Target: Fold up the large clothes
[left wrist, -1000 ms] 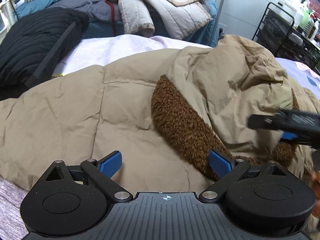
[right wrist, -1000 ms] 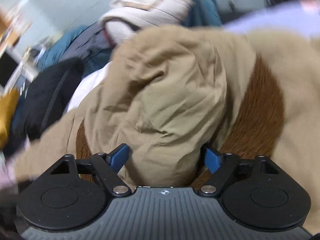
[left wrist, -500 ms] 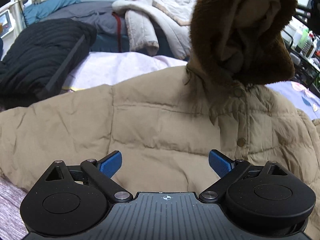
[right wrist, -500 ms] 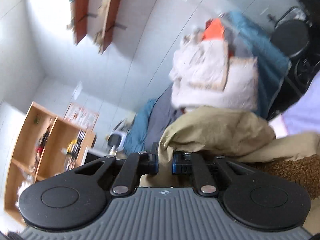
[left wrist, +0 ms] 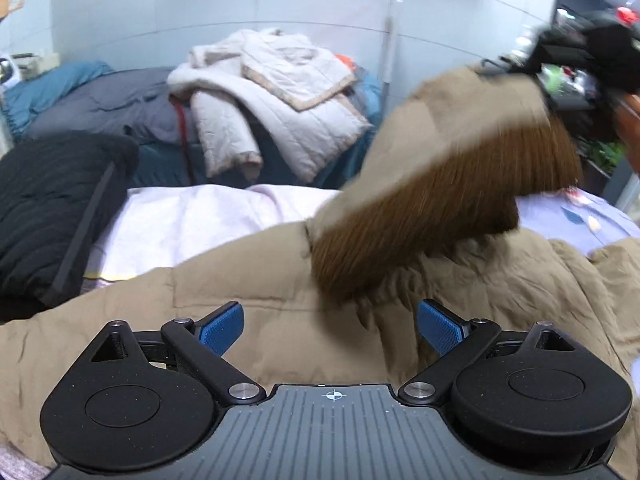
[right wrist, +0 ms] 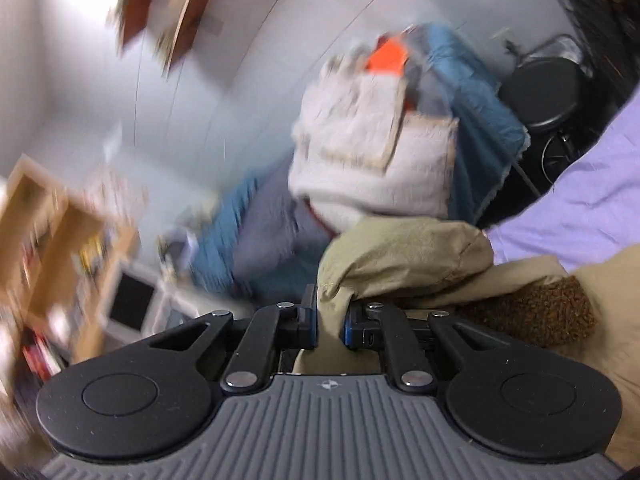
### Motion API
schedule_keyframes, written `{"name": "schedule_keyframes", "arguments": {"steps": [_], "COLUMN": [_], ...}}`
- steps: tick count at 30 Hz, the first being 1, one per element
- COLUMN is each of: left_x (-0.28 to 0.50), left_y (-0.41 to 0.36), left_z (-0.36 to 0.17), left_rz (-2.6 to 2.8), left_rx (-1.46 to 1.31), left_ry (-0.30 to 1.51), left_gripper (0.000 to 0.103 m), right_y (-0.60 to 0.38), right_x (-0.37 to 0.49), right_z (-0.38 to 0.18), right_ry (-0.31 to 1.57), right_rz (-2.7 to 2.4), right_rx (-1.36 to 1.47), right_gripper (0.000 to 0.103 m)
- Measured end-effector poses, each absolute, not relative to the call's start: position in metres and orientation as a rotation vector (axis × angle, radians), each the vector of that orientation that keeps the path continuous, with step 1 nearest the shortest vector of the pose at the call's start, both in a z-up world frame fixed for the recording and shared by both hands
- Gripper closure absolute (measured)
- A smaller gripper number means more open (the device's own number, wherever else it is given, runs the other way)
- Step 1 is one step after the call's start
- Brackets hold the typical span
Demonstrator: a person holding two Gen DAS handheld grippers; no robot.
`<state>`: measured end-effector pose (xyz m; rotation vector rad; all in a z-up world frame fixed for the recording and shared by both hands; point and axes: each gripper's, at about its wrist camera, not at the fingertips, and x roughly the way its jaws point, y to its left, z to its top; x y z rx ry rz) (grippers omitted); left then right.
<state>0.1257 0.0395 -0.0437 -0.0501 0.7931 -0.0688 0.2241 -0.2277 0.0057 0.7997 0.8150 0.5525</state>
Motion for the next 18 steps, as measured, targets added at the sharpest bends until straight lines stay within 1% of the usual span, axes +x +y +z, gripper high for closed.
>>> {"name": "schedule_keyframes", "arguments": {"steps": [2, 4, 5, 6, 9, 11, 13, 14, 16, 17, 18], "left_x": [0.128, 0.129, 0.131, 0.132, 0.136, 0.131, 0.127, 0.129, 0.135, 0.138, 0.143], "left_y": [0.038, 0.038, 0.042, 0.049, 0.08, 0.097, 0.097, 0.091, 0.068, 0.055, 0.042], "left_z": [-0.049, -0.06, -0.066, -0.073, -0.092, -0.089, -0.08, -0.076, -0.07, -0.067, -0.065], "left_rz": [-0.048, 0.024, 0.085, 0.134, 0.256, 0.251, 0.208, 0.181, 0.098, 0.047, 0.004], "left_rx": [-0.021, 0.057, 0.082, 0.081, -0.028, -0.16, -0.207, -0.187, -0.146, -0.137, -0.129], "left_ry": [0.805, 0.833, 0.853, 0.884, 1.012, 1.005, 0.954, 0.935, 0.899, 0.884, 0.876], "left_gripper": [0.0, 0.0, 0.0, 0.0, 0.0, 0.0, 0.0, 0.0, 0.0, 0.0, 0.0], "right_y": [-0.218, -0.2, -0.192, -0.186, -0.193, -0.211, -0.235, -0.244, -0.258, -0.263, -0.264], "right_x": [0.197, 0.17, 0.157, 0.142, 0.104, 0.085, 0.07, 0.066, 0.069, 0.074, 0.078], "right_z": [-0.011, -0.03, -0.041, -0.049, -0.079, -0.093, -0.098, -0.099, -0.102, -0.102, -0.098], "right_ry": [0.907, 1.002, 1.032, 1.053, 1.051, 1.039, 0.989, 0.969, 0.95, 0.925, 0.889], "right_rz": [0.544, 0.563, 0.559, 0.539, 0.436, 0.359, 0.295, 0.25, 0.166, 0.152, 0.145], "right_rx": [0.806, 0.738, 0.682, 0.63, 0.537, 0.534, 0.6, 0.614, 0.619, 0.622, 0.611], "right_gripper": [0.088, 0.084, 0.074, 0.06, 0.05, 0.045, 0.044, 0.042, 0.044, 0.047, 0.048]}}
